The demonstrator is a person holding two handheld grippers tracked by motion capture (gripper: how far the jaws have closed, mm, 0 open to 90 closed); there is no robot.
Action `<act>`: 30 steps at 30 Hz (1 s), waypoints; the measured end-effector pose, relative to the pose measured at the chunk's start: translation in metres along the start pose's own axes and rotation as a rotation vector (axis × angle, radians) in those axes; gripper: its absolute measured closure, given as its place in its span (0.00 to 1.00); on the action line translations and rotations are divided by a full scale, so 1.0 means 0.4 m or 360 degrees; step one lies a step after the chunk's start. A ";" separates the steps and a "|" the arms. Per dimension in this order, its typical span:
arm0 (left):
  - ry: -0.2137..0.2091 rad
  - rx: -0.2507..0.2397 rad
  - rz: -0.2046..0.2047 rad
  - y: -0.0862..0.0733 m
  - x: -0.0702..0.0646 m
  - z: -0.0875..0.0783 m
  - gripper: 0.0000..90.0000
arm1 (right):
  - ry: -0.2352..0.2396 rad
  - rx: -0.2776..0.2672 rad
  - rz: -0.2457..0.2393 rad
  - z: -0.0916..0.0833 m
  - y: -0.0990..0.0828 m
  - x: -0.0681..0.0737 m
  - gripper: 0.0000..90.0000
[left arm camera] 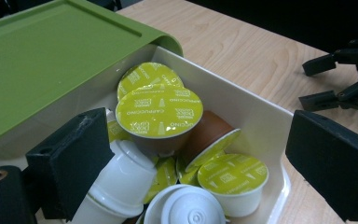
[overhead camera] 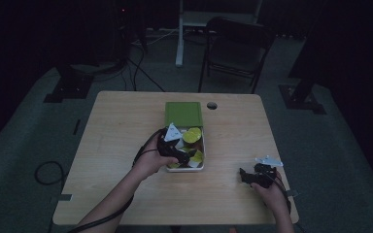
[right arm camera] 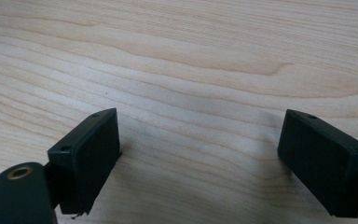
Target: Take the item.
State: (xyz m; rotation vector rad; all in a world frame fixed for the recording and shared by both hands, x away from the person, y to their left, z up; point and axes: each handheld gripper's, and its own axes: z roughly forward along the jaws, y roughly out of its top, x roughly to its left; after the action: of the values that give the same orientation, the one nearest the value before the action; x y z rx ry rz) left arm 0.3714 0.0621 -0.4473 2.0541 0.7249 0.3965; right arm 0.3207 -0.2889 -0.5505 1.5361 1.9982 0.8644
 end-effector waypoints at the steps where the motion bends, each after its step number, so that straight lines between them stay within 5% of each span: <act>1: -0.0002 0.0004 -0.0005 0.001 0.001 0.005 0.07 | 0.0000 0.0000 0.0000 0.000 0.000 0.000 0.14; 20: 0.0077 0.0099 -0.0040 0.019 0.013 0.069 0.20 | 0.0001 0.0002 0.0003 0.000 0.000 0.000 0.14; 30: 0.0118 0.0099 -0.0031 0.022 0.022 0.067 0.42 | 0.0001 0.0002 0.0003 0.000 0.000 0.000 0.14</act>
State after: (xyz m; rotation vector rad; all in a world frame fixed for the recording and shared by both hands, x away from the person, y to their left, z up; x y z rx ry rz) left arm 0.3954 0.0466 -0.4544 2.0981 0.8104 0.4456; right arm 0.3206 -0.2888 -0.5505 1.5385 1.9985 0.8643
